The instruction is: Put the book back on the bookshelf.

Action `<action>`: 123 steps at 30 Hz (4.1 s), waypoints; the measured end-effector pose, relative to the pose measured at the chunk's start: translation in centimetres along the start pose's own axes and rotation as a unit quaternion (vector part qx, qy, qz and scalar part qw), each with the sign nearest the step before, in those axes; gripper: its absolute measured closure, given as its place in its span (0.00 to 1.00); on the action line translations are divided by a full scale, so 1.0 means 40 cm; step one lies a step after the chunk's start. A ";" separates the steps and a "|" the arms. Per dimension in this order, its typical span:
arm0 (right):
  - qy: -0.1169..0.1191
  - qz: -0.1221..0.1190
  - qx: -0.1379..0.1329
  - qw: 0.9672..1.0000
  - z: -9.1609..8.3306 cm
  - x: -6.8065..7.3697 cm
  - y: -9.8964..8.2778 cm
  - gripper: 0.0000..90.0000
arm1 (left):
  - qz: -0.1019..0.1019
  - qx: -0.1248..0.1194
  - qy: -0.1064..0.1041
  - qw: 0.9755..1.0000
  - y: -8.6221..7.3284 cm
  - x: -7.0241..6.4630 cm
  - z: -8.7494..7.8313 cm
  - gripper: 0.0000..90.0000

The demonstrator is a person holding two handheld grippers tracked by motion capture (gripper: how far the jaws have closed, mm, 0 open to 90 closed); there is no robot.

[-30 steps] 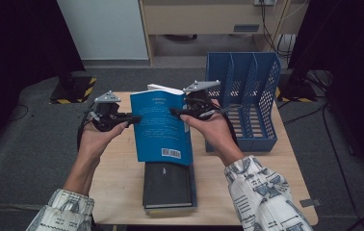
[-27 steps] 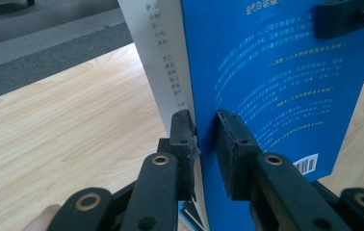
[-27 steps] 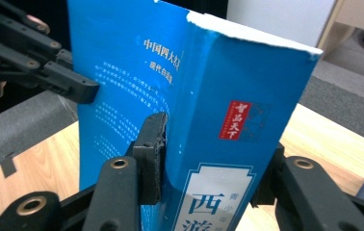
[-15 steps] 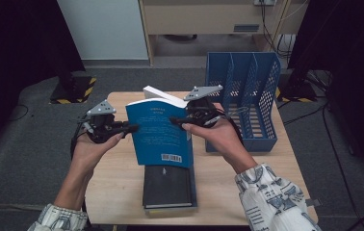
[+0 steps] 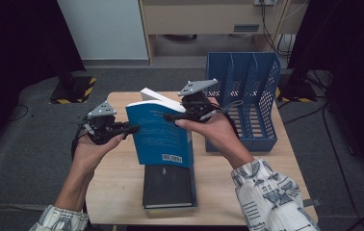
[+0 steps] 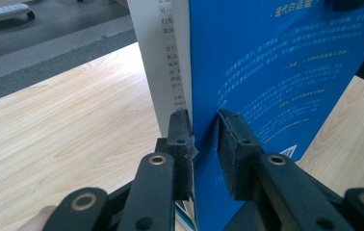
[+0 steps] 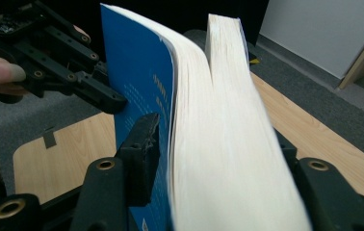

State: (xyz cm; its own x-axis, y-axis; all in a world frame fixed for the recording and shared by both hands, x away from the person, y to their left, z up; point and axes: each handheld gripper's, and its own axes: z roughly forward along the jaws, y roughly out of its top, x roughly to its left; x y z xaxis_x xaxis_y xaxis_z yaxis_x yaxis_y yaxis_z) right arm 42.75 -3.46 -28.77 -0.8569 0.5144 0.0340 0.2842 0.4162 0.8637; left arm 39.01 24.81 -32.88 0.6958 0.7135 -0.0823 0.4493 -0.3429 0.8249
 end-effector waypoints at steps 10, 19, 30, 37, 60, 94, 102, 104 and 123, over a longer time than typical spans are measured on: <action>0.009 -0.008 -0.004 1.000 0.006 0.000 -0.008 0.66 | -0.023 -0.020 0.039 0.999 -0.068 0.007 0.008 0.63; 0.018 -0.002 -0.012 1.000 0.000 0.000 -0.015 0.66 | -0.064 0.011 0.106 0.992 -0.260 0.035 0.055 0.29; 0.025 0.007 -0.033 0.999 -0.001 -0.001 -0.032 0.65 | -0.103 0.012 0.102 0.989 -0.393 0.050 0.102 0.13; 0.024 0.012 -0.042 0.999 0.003 0.002 -0.040 0.65 | -0.120 0.006 0.108 0.987 -0.426 0.071 0.080 0.12; 0.007 0.077 -0.010 0.997 0.027 -0.019 -0.009 0.68 | -0.153 0.031 0.107 0.982 -0.457 0.103 0.074 0.14; -0.095 0.130 -0.019 0.987 -0.155 -0.133 0.075 0.68 | -0.139 0.093 0.161 0.973 -0.502 0.127 0.130 0.11; -0.123 0.145 -0.025 0.981 -0.223 -0.178 0.044 0.68 | -0.096 0.079 0.174 0.977 -0.519 0.120 0.142 0.06; -0.137 0.150 -0.024 0.979 -0.246 -0.192 0.030 0.68 | -0.092 0.084 0.176 0.976 -0.518 0.117 0.145 0.05; -0.208 0.185 -0.029 0.960 -0.338 -0.260 -0.036 0.68 | -0.088 0.087 0.174 0.977 -0.519 0.117 0.145 0.03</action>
State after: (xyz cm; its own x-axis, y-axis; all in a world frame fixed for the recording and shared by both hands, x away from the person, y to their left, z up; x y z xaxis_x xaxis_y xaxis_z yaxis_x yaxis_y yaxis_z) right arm 45.42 -19.55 -23.59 -0.4521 0.8790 0.1512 0.5023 0.1109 0.8576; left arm 36.17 31.71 -53.62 0.3799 0.9250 0.0047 0.6546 -0.2724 0.7052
